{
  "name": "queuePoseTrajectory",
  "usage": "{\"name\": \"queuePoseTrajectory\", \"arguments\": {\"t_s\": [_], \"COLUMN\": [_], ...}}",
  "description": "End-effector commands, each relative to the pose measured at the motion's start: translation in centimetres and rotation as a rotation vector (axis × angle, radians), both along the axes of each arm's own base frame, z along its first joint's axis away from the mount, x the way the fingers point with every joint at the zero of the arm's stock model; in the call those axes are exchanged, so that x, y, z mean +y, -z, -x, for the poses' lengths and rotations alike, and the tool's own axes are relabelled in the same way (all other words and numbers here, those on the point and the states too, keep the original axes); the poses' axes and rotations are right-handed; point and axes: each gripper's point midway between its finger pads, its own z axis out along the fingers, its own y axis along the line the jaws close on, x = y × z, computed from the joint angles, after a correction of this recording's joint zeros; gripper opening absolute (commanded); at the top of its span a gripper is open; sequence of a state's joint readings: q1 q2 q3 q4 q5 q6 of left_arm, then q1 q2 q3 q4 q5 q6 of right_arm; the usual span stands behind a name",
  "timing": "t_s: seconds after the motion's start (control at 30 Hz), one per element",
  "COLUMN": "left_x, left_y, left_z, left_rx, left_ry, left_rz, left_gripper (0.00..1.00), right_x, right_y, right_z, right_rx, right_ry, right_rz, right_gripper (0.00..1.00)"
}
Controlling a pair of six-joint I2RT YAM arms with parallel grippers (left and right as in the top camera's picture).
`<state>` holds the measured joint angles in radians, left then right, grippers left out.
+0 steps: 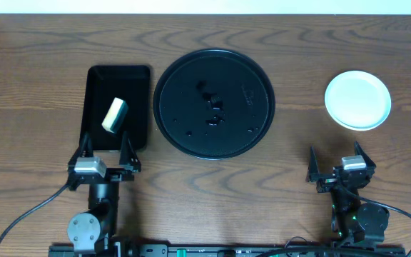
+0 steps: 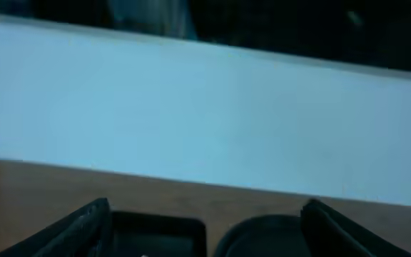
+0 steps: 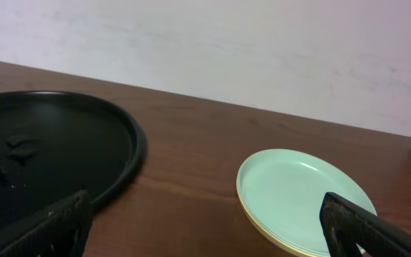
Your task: Clean dirty plates on tray and stack at the side
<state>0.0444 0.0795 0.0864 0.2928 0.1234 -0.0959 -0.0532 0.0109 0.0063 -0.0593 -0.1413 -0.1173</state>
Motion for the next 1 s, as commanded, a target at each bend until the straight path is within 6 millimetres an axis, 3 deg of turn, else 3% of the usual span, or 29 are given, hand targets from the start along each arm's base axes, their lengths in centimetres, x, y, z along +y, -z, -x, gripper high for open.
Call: {"name": "queuePoseTrajectory", "arguments": {"t_s": [0.0, 0.2, 0.97], "left_x": [0.1, 0.9, 0.7], "left_y": [0.5, 3.2, 11.1], "left_z": [0.1, 0.0, -0.2], "left_rx": [0.000, 0.106, 0.366], "left_ry": [-0.012, -0.055, -0.045], "left_rz": [-0.004, 0.006, 0.058], "left_gripper": [0.85, 0.85, 0.85], "right_x": [-0.1, -0.1, -0.1], "right_y": [0.0, 0.0, 0.0], "right_z": [0.0, 0.0, 0.0], "right_rx": [-0.001, -0.001, -0.001], "right_ry": [0.004, 0.004, 0.004], "right_rz": [0.007, 0.007, 0.007], "right_gripper": [0.99, 0.99, 0.99]}}
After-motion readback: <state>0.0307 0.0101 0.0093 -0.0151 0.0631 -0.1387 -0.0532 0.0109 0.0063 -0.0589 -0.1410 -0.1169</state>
